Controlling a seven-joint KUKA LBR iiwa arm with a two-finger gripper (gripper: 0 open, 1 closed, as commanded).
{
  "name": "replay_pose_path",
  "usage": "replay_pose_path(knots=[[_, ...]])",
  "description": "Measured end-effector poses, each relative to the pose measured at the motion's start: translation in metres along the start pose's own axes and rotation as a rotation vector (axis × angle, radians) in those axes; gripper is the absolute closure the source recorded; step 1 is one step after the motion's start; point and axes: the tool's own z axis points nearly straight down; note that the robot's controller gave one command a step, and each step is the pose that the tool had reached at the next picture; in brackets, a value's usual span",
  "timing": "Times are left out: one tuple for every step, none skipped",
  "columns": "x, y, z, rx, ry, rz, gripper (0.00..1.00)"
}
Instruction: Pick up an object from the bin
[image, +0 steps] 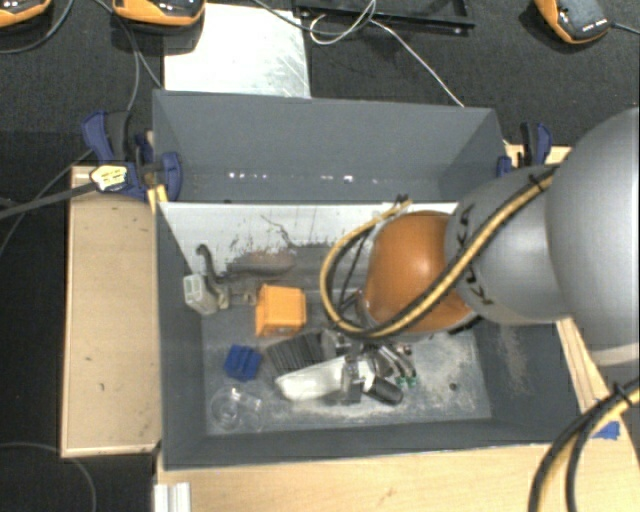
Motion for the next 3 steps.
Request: replay_pose_path(knots=[[0.001, 0.000, -0.010, 0.000, 0.001, 0.000, 1.00], [0.000, 0.000, -0.023, 0.001, -0.001, 0.000, 1.00], [0.001, 0.000, -0.035, 0.001, 0.005, 0.001, 1.00]])
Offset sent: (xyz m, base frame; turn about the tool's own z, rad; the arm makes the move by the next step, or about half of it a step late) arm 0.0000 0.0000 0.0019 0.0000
